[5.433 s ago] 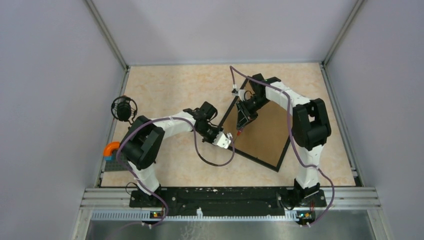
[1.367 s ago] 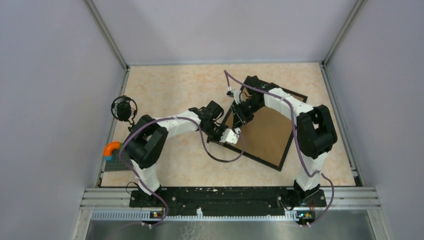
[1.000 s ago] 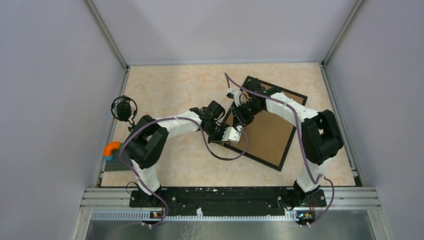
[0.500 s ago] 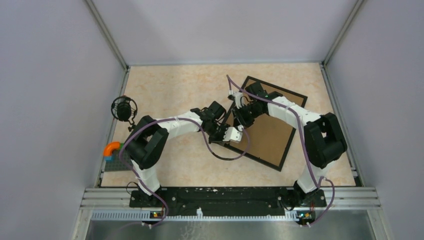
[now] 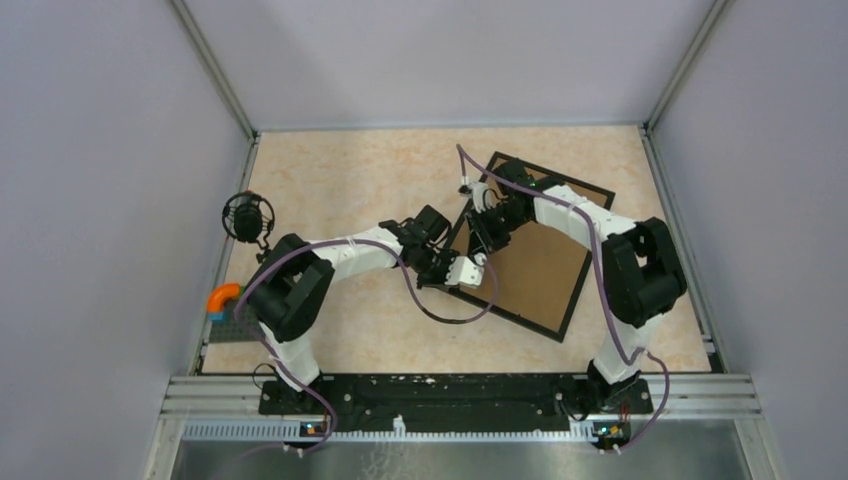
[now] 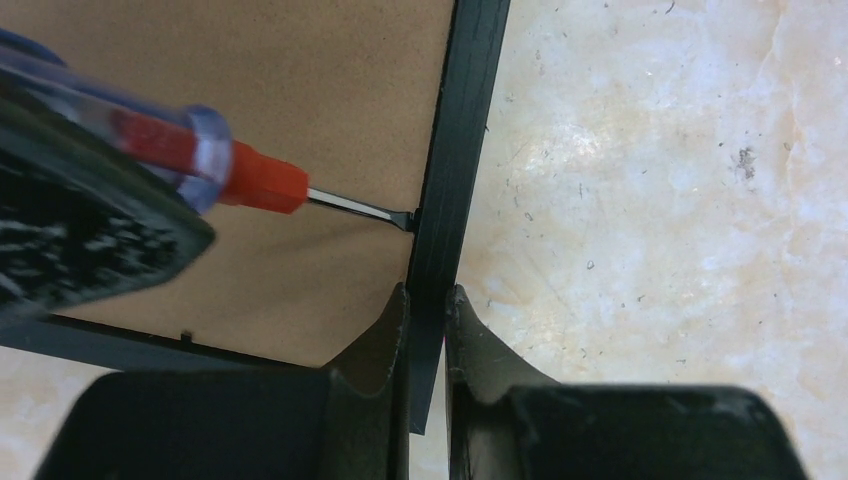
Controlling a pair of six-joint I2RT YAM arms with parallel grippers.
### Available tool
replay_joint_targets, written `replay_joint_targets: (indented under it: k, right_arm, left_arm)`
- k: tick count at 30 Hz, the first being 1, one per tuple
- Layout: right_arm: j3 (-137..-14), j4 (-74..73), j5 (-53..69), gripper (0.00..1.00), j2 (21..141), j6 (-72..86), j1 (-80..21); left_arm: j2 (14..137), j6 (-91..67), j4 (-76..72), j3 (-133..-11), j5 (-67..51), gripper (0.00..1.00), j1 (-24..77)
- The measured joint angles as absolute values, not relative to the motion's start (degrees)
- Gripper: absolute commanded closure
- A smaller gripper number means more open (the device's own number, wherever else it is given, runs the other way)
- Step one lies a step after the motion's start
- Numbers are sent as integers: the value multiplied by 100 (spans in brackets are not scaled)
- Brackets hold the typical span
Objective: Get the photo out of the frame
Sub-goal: Release the photo frame item from the photo frame.
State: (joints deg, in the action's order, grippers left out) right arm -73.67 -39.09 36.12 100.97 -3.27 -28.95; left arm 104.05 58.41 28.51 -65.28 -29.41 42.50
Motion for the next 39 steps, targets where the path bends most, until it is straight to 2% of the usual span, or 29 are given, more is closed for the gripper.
replay_joint_targets:
  k: [5, 9, 14, 19, 23, 33, 39]
  right_arm:
    - [-7769, -4576, 4062, 100, 10486, -379, -2390]
    - [-8014, -5245, 4370, 100, 10492, -528, -2016]
    - [-8112, -5734, 4425, 100, 10381, -947, -1695]
    - [-8112, -6440, 4375, 100, 10324, -1678, -1186]
    - [-8097, -6897, 4121, 100, 10324, -2231, -731]
    - [-7832, -7153, 3660, 100, 10320, -2923, -550]
    - [-7839, -7157, 3538, 100, 10514, -3096, -550]
  left_arm:
    - [10298, 5878, 2528, -6320, -2950, 94, 4278]
    - [10296, 5911, 2504, -6322, -2982, 94, 4276]
    - [10287, 5975, 2521, -6320, -3030, 87, 4283]
    - [10250, 6099, 2512, -6283, -3013, 63, 4285]
    - [10158, 6219, 2569, -6195, -3061, 53, 4316]
    - [10062, 6265, 2545, -6189, -3105, 50, 5116]
    - [10468, 6062, 2250, -6469, -3039, 50, 5586]
